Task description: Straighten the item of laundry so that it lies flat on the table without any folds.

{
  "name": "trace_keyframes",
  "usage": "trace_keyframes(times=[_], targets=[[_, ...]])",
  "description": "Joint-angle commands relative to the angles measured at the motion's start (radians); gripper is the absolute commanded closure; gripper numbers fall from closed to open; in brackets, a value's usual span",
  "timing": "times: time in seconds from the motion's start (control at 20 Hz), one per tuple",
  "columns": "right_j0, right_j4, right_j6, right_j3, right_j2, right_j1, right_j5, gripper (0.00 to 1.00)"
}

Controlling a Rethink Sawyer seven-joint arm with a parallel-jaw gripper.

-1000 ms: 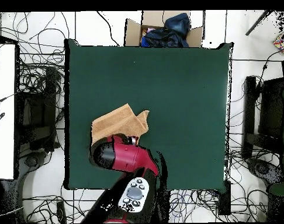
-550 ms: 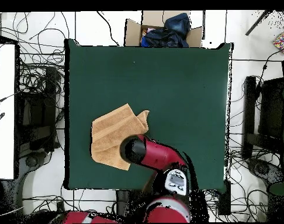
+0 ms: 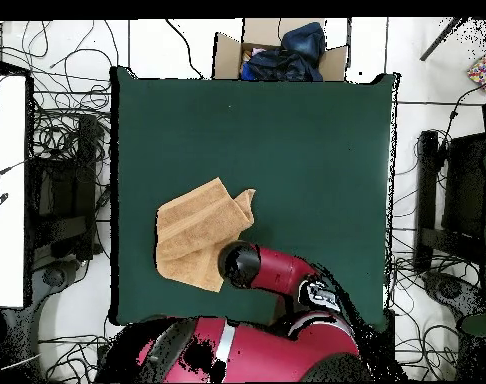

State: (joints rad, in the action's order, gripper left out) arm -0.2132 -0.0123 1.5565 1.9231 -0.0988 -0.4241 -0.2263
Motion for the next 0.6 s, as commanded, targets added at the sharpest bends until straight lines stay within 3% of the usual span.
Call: trace_keyframes(times=[0.05,0.35,0.6], targets=[[0.018,-0.069,0.08,0.051,0.12,-0.085,-0.012,0.0],[0.047,-0.073,0.128,0.107,0.076,-0.186,-0.056,0.0],[0.083,-0.045,0.179,0.132,0.077,-0.173,-0.017,0.0]])
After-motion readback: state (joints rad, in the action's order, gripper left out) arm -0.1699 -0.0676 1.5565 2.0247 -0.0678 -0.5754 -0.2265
